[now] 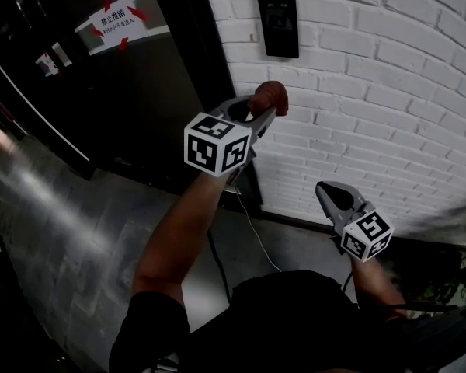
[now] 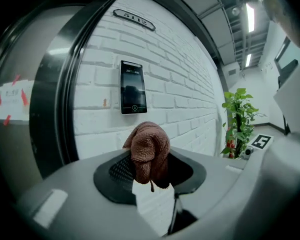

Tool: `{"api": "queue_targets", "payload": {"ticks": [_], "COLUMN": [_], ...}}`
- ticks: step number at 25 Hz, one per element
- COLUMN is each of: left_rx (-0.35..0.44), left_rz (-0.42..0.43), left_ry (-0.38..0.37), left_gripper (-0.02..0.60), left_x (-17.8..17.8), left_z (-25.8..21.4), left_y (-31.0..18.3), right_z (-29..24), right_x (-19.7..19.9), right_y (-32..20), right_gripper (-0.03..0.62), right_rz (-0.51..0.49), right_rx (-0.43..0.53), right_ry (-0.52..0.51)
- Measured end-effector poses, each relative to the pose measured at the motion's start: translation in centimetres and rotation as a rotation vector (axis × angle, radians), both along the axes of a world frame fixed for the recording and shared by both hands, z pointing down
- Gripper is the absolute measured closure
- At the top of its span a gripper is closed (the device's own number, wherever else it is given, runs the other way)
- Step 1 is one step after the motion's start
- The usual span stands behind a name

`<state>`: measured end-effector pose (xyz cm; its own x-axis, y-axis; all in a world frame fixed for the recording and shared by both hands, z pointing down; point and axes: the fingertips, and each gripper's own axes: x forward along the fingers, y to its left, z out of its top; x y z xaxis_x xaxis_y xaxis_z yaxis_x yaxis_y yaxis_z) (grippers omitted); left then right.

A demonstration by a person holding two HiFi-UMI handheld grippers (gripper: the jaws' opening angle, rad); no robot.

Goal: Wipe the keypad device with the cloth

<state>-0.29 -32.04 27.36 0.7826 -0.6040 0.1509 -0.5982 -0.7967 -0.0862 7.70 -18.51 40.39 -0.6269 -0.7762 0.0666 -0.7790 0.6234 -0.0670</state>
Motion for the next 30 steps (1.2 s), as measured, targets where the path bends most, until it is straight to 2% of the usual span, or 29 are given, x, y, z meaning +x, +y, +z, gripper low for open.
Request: {"api": "queue_targets", "payload": {"ticks": [8,13,18,21,26,30], "left_rx": [0.001,-0.028,-0.087,-0.127,-0.169,-0.147], "left_rz": [0.073,0.076,0.116,0.134,0.171,0.162], "left_ry": [0.092,0.169,0.138,0.143,0.165,0.143], "left_gripper": [0.414,0.414,0.413,0.413,0.413,0.41], "left_x": [-5.4,-10.4,-13.0,-14.2,-15.7,-16.8], "left_z": [2.7,5.4,9.9,11.8,12.8,13.1], "left_y": [6.8,10.5,14.1,15.5,17.1,17.5], "right_z": [0.4,0.8,1.5,1.2,1.3,1.2], "right_x": [-3.7,-5.8,-6.9,-8.2,-9.8,-10.7], "right_y": [3.6,6.4,9.7,10.5,11.5,11.7], "right_gripper": [0.603,0.603,0.603,0.603,0.603,0.604], "right_rz": [0.087,0.158,0.253,0.261,0.29,0.292], "right_rx": [-0.011,-0.02,-0.041,-0.031,-0.044,-0.021], "right_ry": [-0.016,-0.042,-0.049,-0.077,-0.009,0.008]}}
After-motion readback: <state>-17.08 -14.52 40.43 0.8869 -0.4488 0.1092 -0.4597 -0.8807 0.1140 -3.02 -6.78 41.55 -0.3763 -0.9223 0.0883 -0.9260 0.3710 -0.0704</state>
